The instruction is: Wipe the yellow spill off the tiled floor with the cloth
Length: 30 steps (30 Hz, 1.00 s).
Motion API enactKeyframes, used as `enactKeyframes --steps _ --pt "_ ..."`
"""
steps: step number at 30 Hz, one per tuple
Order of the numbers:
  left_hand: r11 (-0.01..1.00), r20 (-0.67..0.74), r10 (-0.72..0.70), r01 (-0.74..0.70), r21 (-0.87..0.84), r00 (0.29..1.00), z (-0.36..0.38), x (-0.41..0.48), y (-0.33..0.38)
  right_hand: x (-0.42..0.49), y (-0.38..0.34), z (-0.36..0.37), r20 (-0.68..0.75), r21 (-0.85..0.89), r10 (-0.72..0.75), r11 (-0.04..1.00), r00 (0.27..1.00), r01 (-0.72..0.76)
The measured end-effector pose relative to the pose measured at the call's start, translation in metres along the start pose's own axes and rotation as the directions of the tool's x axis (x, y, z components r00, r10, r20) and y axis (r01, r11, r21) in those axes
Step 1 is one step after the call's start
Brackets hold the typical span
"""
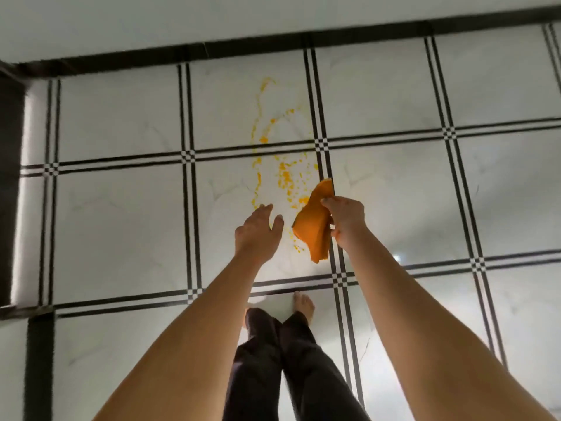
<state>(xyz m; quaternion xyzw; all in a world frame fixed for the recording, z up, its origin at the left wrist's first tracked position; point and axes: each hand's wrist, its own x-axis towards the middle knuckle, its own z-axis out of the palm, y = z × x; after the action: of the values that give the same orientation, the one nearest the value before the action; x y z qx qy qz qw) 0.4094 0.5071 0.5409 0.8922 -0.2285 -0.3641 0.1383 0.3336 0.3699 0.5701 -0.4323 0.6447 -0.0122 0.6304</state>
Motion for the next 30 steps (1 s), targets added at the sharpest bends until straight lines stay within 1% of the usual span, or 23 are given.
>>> enactKeyframes --steps 3,5,8,11,12,13,14,15,16,18,20,21,22,24,27,30 --pt "1.0 0.024 -0.01 0.009 0.012 1.0 0.065 0.045 -0.031 0.068 0.052 0.007 -0.128 -0.162 -0.084 0.985 0.988 0.063" --pt "1.0 0.019 -0.012 0.011 0.018 1.0 0.112 0.082 -0.059 0.119 0.089 0.018 -0.152 -0.293 -0.158 0.95 0.976 0.109" --pt "0.999 0.01 -0.009 0.009 0.031 1.0 0.189 0.142 -0.102 0.202 0.157 0.046 -0.11 -0.422 -0.255 0.887 0.961 0.187" --pt "0.996 0.015 0.017 -0.018 0.083 1.0 0.255 0.19 -0.139 0.265 0.223 0.073 -0.024 -0.494 -0.292 0.835 0.956 0.243" --pt "0.994 0.008 0.027 -0.028 0.108 1.0 0.267 0.202 -0.145 0.281 0.237 0.08 -0.026 -0.518 -0.298 0.821 0.954 0.242" --pt "0.99 0.015 0.046 -0.047 0.13 0.999 0.299 0.221 -0.164 0.309 0.27 0.091 -0.006 -0.547 -0.311 0.797 0.95 0.257" --pt "0.985 -0.005 0.067 -0.066 0.16 0.998 0.305 0.229 -0.166 0.323 0.28 0.094 0.006 -0.585 -0.346 0.76 0.938 0.284" --pt "0.977 -0.007 0.099 -0.096 0.193 0.995 0.332 0.242 -0.183 0.348 0.309 0.101 0.037 -0.644 -0.38 0.698 0.924 0.313" --pt "0.967 -0.022 0.122 -0.114 0.23 0.992 0.344 0.251 -0.191 0.365 0.323 0.103 0.065 -0.714 -0.412 0.617 0.909 0.331" --pt "0.94 -0.053 0.191 -0.168 0.296 0.98 0.37 0.264 -0.212 0.393 0.35 0.102 0.152 -0.843 -0.455 0.403 0.878 0.355" --pt "0.905 -0.1 0.302 -0.252 0.343 0.948 0.391 0.272 -0.23 0.411 0.371 0.098 0.243 -0.897 -0.483 0.217 0.841 0.384" --pt "0.885 -0.12 0.363 -0.301 0.355 0.924 0.399 0.274 -0.237 0.418 0.38 0.094 0.284 -0.904 -0.496 0.148 0.82 0.402" --pt "0.859 -0.133 0.421 -0.348 0.375 0.897 0.405 0.277 -0.244 0.426 0.386 0.094 0.307 -0.906 -0.508 0.103 0.805 0.411" --pt "0.813 -0.119 0.497 -0.413 0.411 0.86 0.414 0.278 -0.257 0.437 0.393 0.092 0.301 -0.915 -0.553 0.063 0.777 0.4" --pt "0.772 -0.095 0.545 -0.455 0.443 0.833 0.419 0.283 -0.273 0.45 0.393 0.093 0.265 -0.928 -0.611 0.049 0.746 0.37" --pt "0.738 -0.09 0.572 -0.464 0.49 0.815 0.422 0.287 -0.28 0.459 0.384 0.098 0.208 -0.925 -0.666 0.104 0.716 0.365"
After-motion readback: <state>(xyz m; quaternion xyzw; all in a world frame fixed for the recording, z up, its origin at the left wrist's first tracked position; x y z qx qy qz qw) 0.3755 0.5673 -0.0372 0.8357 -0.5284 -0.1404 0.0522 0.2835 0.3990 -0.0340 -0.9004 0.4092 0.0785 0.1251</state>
